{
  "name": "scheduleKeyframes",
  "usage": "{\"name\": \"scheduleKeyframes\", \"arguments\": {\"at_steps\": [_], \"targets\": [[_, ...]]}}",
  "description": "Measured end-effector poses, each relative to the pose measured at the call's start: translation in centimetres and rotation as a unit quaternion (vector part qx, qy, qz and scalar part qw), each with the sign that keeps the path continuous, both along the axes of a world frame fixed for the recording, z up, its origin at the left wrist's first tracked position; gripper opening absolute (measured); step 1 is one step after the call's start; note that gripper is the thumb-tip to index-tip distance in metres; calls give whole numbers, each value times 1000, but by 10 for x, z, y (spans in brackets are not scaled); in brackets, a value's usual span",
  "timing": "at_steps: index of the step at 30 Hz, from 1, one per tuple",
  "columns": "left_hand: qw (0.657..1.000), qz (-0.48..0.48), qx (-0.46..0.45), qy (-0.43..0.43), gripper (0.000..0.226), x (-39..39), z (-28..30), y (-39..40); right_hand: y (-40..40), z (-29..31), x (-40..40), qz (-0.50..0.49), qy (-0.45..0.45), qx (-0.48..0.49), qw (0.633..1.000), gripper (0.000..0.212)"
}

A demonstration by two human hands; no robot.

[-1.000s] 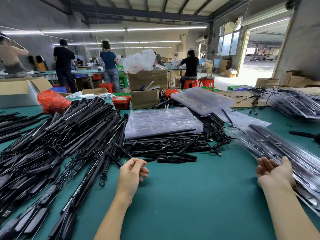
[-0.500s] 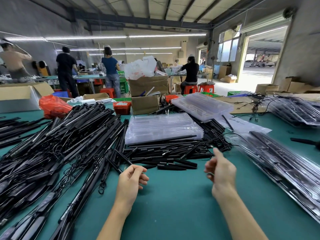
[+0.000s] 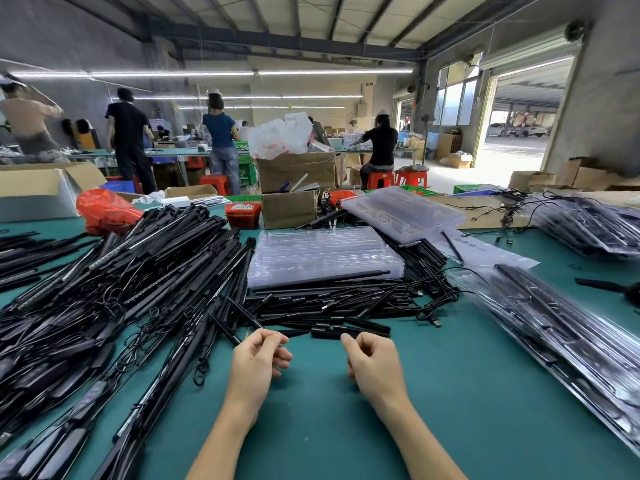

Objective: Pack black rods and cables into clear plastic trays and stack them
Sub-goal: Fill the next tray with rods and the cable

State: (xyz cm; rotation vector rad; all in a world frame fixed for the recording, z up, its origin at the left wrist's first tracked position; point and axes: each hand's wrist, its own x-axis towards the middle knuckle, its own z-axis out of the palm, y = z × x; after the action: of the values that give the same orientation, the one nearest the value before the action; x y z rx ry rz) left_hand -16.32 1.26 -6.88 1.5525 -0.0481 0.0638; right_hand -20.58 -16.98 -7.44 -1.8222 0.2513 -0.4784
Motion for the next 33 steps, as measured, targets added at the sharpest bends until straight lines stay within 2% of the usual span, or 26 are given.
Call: {"name": "scheduleKeyframes", "arguments": {"at_steps": [8,29,33], "targets": [[1000,7,2,-4,20,-2,2,0,0,-1,-3,15,8,-37,999,47],[1000,15,-4,-4,21,0,-1,0,0,-3,-2,2,6,-51,999,47],[999,51,-7,-15,18,-1,-3,-1,1,-3,-2,0,10,-49,999,46]]}}
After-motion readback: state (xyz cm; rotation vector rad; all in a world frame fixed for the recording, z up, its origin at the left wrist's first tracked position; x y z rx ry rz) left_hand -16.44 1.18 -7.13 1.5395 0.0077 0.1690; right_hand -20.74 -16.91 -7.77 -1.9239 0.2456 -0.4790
